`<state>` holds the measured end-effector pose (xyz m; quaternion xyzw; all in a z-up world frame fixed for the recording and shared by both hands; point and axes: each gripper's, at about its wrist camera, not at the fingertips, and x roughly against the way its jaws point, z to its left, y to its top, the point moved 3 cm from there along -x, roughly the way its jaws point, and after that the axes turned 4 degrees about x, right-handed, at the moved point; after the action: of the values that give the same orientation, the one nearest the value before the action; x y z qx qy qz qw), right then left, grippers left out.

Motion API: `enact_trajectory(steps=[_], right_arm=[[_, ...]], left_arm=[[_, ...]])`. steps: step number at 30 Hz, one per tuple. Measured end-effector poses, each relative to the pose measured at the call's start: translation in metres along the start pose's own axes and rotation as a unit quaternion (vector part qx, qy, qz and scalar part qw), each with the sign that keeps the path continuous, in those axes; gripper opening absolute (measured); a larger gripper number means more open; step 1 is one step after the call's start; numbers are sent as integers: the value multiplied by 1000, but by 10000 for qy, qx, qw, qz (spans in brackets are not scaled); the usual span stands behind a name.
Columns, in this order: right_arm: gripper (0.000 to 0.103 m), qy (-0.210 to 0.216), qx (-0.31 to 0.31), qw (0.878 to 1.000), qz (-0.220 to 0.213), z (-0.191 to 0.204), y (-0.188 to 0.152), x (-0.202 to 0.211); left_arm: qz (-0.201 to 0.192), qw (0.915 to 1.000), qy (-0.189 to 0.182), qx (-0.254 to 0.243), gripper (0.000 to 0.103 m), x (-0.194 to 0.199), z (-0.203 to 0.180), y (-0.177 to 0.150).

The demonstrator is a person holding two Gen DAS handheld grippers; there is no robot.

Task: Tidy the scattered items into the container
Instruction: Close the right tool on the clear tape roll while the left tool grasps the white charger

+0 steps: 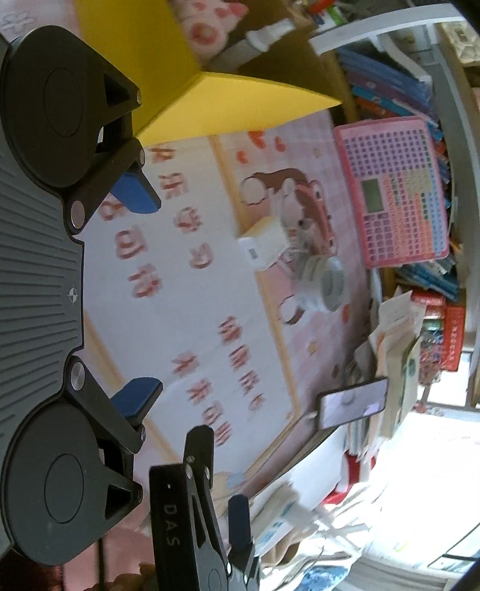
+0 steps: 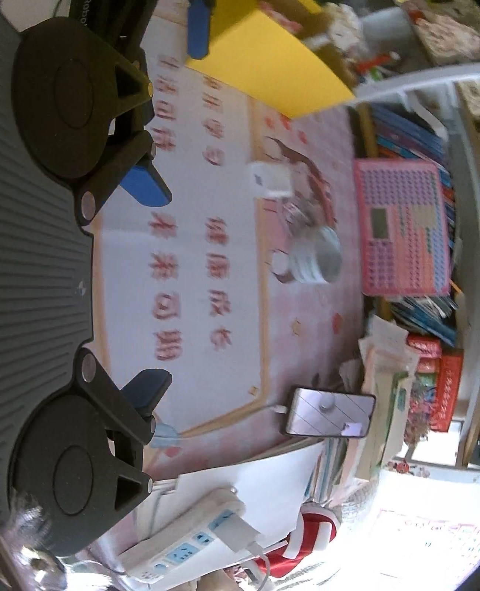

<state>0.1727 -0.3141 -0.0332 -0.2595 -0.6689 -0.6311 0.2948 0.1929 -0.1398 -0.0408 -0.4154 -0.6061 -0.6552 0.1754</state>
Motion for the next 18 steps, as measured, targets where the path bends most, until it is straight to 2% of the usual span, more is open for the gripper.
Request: enact_trajectory(steps=[8, 18], right_arm=[[95, 345, -212, 9989, -229, -10, 26, -34], [95, 679, 0, 9967, -448, -15, 81, -83]], left_arm=[[64, 9985, 550, -34, 97, -33, 0, 28], [-43, 9954, 949, 110, 96, -68, 7, 64]])
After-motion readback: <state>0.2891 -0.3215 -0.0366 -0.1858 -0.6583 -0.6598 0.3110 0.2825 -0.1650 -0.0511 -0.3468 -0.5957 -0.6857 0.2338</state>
